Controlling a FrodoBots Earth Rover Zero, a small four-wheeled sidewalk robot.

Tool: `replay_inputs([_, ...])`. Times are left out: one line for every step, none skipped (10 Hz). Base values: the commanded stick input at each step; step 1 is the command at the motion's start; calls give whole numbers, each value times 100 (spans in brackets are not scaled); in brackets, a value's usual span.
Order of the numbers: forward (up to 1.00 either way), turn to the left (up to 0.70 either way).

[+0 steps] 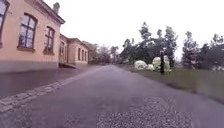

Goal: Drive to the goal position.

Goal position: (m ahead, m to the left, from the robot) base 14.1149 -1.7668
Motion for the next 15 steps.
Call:
replay_inputs([100, 0])
replay_inputs([100, 0])
replay_inputs([100, 0])
replay_inputs([100, 0])
replay_inputs([100, 3])
replay_inputs([100, 21])
replay_inputs([100, 40])
replay_inputs([100, 20])
replay_inputs([100, 0])
replay_inputs([100, 0])
replay_inputs([100, 0])
replay_inputs([100, 0])
replay_inputs([100, 0])
replay_inputs([100, 0])
replay_inputs([100, 0])
